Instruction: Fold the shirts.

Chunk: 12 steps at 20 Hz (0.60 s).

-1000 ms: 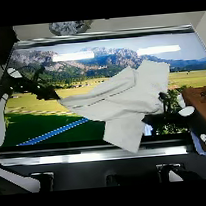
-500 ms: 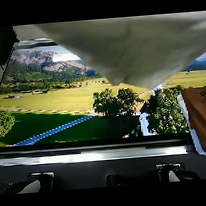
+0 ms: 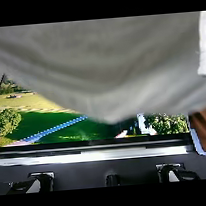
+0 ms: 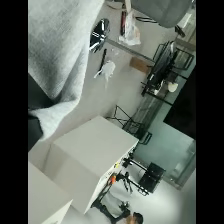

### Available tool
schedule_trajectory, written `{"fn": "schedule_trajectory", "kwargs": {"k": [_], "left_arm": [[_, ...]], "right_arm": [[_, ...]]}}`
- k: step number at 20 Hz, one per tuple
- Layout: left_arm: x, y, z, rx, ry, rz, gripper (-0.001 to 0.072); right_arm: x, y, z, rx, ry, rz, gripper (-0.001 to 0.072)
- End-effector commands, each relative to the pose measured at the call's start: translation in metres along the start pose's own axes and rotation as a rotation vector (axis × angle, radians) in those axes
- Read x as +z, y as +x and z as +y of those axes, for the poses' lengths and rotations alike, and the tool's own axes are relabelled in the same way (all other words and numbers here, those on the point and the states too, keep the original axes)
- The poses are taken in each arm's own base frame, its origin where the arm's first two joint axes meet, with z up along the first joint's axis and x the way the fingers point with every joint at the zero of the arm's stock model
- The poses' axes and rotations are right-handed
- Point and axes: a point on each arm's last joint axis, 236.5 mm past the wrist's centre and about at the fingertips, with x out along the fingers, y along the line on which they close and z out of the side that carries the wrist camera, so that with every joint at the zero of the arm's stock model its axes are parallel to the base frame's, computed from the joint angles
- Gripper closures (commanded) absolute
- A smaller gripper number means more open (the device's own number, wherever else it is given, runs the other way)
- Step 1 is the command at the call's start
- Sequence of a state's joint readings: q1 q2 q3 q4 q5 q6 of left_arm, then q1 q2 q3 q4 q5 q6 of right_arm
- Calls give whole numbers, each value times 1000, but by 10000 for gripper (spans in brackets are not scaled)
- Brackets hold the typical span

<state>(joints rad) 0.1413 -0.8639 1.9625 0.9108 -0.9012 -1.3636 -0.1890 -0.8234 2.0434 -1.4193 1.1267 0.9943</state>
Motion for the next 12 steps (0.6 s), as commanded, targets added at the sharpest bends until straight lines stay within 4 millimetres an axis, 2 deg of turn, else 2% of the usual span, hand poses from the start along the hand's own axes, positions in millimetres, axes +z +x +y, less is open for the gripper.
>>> {"fn": "schedule_trajectory", "kwargs": {"k": [1, 3, 6, 8, 9, 10, 12], "left_arm": [[-79, 6, 37, 107, -39, 268, 676], [-158, 19, 56, 112, -121, 465, 677], [-319, 35, 85, 132, -268, 759, 676], [-421, 43, 109, 171, -297, 861, 676], [-459, 47, 121, 208, -322, 884, 676], [-491, 52, 134, 241, -339, 905, 676], [-531, 65, 151, 284, -395, 914, 675]], "right_arm": [[-64, 45, 33, 148, 17, 228, 661], [-142, 92, 88, 366, 58, 455, 662], [-258, 159, 181, 659, 164, 666, 661], [-327, 195, 214, 688, 240, 774, 660], [-356, 211, 227, 683, 289, 821, 660], [-377, 223, 237, 673, 340, 854, 659], [-403, 241, 259, 666, 455, 886, 659]]}}
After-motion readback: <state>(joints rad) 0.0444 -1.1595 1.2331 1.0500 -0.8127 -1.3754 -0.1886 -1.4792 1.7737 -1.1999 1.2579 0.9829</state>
